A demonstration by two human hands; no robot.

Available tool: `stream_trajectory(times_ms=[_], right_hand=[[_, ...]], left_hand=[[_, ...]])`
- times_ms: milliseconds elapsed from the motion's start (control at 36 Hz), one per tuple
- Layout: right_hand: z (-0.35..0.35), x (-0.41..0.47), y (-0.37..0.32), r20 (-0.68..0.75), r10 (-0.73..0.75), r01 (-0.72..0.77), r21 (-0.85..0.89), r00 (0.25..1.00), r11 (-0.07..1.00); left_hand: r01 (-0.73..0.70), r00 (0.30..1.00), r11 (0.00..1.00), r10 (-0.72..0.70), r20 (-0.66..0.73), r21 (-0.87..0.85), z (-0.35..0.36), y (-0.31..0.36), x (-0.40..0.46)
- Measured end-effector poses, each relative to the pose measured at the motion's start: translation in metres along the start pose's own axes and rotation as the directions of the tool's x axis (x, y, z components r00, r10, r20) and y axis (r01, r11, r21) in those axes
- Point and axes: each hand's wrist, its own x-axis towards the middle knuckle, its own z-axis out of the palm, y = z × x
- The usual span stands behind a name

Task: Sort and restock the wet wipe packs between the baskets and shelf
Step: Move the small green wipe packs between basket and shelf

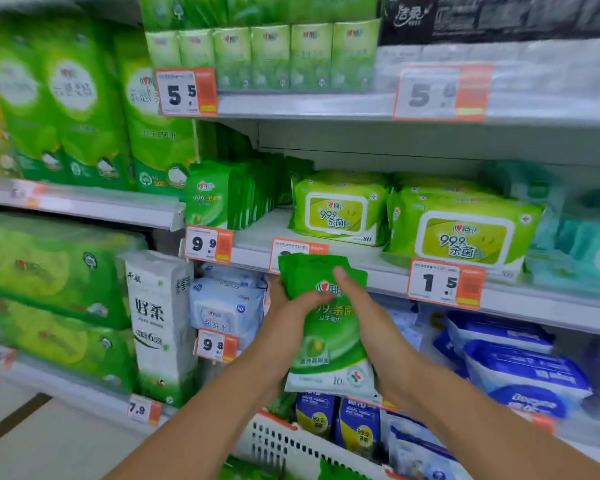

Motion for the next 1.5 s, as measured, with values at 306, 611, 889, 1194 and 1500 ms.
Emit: stream_trajectory(times_ms=[306,611,889,1194,1500], right_hand=[[0.006,0.035,-0.009,-0.250,-0.258,0.315,0.223,0.933,0.923],[0.027,0.040,0.010,-0.065,-0.191,0.200,0.180,0.979,0.963],[0.020,0.043,-0.026,0.030,-0.178,0.179,-0.045,0.984,0.983],[0.035,0.122,-0.096,0.016,-0.199,0.197,-0.216,0.980,0.956],[0.041,0.263,-0.138,-0.001,-0.293,0.228,-0.623,0.956,0.748]], left_hand=[[0.234,0.972,0.886,-0.228,0.064,-0.399,-0.016,-0.003,-0.002],[0.213,0.959,0.556,-0.276,0.064,-0.804,-0.020,0.013,0.000],[0.145,0.986,0.712,-0.163,0.039,-0.687,-0.016,0.021,0.024],[-0.165,0.968,0.904,0.071,-0.243,-0.395,-0.049,0.053,0.082],[-0.306,0.792,0.310,0.608,0.060,0.900,-0.136,0.050,0.168]])
